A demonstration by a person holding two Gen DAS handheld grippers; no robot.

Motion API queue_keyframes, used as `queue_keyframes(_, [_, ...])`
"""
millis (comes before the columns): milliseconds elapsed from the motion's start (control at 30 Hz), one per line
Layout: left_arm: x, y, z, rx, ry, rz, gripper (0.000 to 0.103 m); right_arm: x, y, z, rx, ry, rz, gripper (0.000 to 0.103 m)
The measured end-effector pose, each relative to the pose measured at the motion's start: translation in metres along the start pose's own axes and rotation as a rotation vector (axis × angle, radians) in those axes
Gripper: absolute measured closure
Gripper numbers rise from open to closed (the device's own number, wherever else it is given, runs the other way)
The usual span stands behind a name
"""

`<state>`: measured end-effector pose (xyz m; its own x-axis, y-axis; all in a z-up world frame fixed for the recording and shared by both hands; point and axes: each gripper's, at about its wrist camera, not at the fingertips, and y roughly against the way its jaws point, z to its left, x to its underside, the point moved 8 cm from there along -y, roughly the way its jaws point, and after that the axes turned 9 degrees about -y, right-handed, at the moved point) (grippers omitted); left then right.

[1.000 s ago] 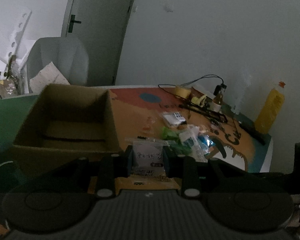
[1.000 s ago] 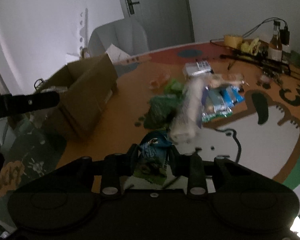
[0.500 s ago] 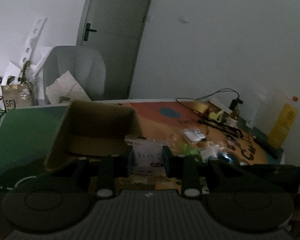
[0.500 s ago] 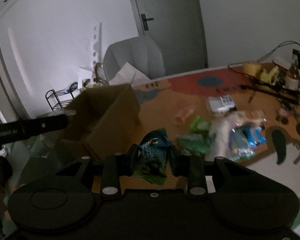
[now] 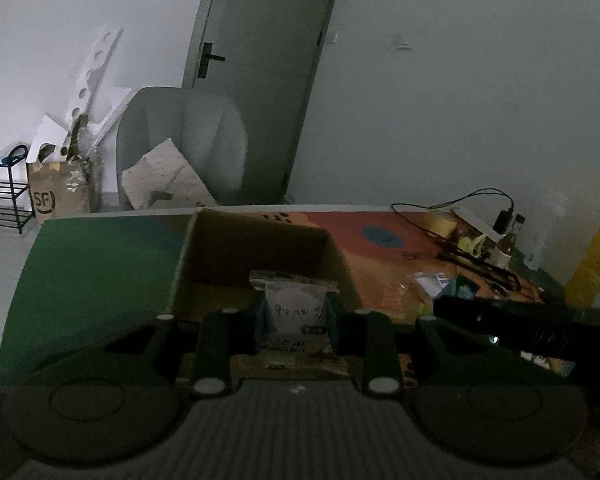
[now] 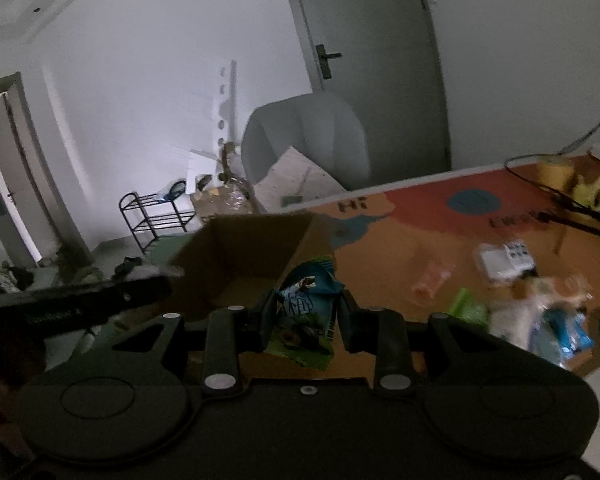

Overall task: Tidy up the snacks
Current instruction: 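Carry both snacks over the cardboard box and open both tools to drop them, then move both tools back from the box to the snack pile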

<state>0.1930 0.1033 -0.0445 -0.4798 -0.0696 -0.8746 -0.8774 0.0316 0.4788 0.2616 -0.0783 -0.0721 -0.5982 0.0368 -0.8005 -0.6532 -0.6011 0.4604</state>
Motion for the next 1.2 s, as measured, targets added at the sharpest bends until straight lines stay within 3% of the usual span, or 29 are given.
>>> queue_keyframes(467, [-0.002, -0.022, 0.024, -0.037, 0.026, 0.028, 0.069, -0.006, -0.034, 0.032, -0.08, 0.005, 0.021, 0.072])
queue_keyframes(633, [-0.008, -0.014, 0.029, -0.052, 0.04, 0.011, 0.055, -0.004, -0.044, 0.041, -0.107, -0.016, 0.044, 0.071])
queue_keyframes(733, [-0.007, -0.011, 0.035, -0.075, 0.043, 0.019, 0.048, -0.004, -0.046, 0.049, -0.127, -0.015, 0.039, 0.058])
queue_keyframes(900, [-0.003, -0.008, 0.046, -0.112, 0.071, 0.024, 0.026, 0.001, -0.041, 0.044, -0.111, -0.032, 0.037, 0.049])
queue_keyframes(1200, [0.005, -0.013, 0.031, -0.102, 0.045, 0.049, 0.012, 0.01, -0.026, 0.017, -0.065, -0.072, 0.037, 0.036])
